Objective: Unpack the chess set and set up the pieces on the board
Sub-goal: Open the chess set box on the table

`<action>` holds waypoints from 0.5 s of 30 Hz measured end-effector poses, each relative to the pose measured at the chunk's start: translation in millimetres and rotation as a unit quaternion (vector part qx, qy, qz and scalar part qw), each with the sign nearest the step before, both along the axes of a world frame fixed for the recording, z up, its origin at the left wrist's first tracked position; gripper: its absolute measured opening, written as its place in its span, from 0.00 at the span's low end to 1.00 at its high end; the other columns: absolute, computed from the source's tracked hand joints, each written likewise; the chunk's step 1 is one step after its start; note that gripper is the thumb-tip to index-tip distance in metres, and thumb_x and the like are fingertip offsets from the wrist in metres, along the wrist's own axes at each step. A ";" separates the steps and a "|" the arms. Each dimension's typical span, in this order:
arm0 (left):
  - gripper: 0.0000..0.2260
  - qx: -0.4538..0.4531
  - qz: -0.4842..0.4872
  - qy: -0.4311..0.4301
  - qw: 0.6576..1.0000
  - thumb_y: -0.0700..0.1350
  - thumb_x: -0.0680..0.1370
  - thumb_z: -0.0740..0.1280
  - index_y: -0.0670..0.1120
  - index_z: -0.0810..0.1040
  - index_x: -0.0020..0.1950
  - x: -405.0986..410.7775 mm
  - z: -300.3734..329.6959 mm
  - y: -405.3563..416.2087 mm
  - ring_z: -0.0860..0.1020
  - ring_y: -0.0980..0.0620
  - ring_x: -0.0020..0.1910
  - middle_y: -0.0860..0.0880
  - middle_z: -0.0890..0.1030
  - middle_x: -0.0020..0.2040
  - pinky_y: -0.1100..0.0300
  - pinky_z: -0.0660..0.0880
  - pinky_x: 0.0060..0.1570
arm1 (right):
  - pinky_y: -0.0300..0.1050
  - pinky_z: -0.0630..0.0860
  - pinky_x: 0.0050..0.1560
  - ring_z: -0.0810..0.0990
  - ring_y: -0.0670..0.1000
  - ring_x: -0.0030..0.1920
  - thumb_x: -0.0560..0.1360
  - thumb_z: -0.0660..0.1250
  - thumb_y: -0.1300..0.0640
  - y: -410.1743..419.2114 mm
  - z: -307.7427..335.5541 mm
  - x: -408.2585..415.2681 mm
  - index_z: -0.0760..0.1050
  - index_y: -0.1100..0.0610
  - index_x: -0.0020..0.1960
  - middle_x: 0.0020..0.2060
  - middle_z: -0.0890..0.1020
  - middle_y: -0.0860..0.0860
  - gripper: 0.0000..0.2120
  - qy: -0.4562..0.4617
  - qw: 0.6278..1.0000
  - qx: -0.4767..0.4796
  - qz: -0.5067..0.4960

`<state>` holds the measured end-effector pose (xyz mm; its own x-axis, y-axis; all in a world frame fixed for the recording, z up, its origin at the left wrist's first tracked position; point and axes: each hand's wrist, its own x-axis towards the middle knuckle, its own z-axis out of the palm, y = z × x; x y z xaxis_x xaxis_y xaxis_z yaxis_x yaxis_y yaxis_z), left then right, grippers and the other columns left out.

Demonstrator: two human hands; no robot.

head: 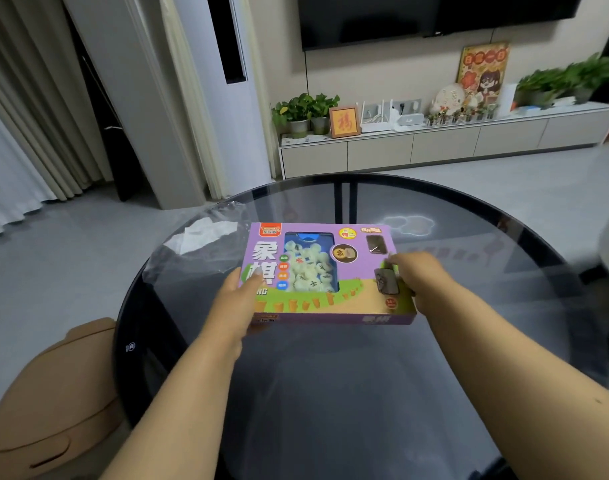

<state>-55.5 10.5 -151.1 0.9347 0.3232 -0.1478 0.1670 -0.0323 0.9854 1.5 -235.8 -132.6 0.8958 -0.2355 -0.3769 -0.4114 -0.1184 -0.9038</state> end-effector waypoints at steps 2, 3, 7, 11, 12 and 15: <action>0.06 -0.064 0.001 0.002 0.998 0.49 0.81 0.61 0.57 0.76 0.56 -9.2 5.1 3.1 0.83 0.49 0.45 0.49 0.85 0.46 0.53 0.79 0.38 | 0.46 0.75 0.35 0.76 0.53 0.31 0.78 0.62 0.59 2.8 5.0 -3.0 0.71 0.59 0.39 0.34 0.78 0.56 0.09 0.015 0.998 0.061 -0.005; 0.07 -0.083 0.007 -0.001 0.997 0.48 0.81 0.61 0.56 0.76 0.57 -12.7 5.4 5.0 0.83 0.48 0.45 0.48 0.85 0.46 0.53 0.79 0.38 | 0.47 0.76 0.36 0.77 0.53 0.32 0.78 0.62 0.59 3.5 7.7 -4.5 0.72 0.59 0.39 0.34 0.78 0.56 0.09 0.021 0.996 0.088 -0.003; 0.09 -0.124 0.040 -0.011 0.991 0.43 0.81 0.61 0.50 0.76 0.60 -24.8 6.0 10.5 0.83 0.45 0.45 0.44 0.85 0.46 0.47 0.80 0.44 | 0.48 0.78 0.32 0.79 0.55 0.34 0.78 0.64 0.59 4.1 14.9 -6.4 0.72 0.61 0.41 0.36 0.80 0.56 0.08 0.025 0.991 0.133 0.021; 0.10 -0.138 0.058 -0.019 0.989 0.43 0.81 0.61 0.48 0.75 0.62 -27.9 6.7 16.2 0.83 0.44 0.46 0.43 0.85 0.48 0.44 0.80 0.46 | 0.52 0.81 0.39 0.82 0.57 0.34 0.74 0.69 0.57 6.8 18.9 -8.1 0.73 0.61 0.50 0.40 0.83 0.58 0.09 0.035 0.993 0.109 0.030; 0.11 -0.137 0.060 -0.023 0.988 0.43 0.81 0.61 0.48 0.75 0.63 -28.2 7.0 17.3 0.83 0.44 0.46 0.43 0.85 0.49 0.44 0.80 0.47 | 0.50 0.81 0.34 0.82 0.56 0.31 0.73 0.70 0.57 7.0 19.5 -8.4 0.73 0.60 0.47 0.37 0.84 0.57 0.08 0.037 0.994 0.096 0.030; 0.10 -0.134 0.065 -0.036 0.988 0.43 0.81 0.62 0.49 0.75 0.62 -29.0 6.2 19.3 0.83 0.44 0.47 0.43 0.85 0.49 0.42 0.79 0.48 | 0.37 0.70 0.18 0.79 0.53 0.22 0.71 0.73 0.57 7.3 21.0 -10.6 0.70 0.58 0.39 0.27 0.81 0.54 0.12 0.015 0.997 0.074 0.017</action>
<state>-84.5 29.7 -144.9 0.8992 0.3996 -0.1784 0.0808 0.2491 0.9651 -9.1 -228.5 -111.6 0.8902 -0.1453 -0.4319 -0.4365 0.0004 -0.8997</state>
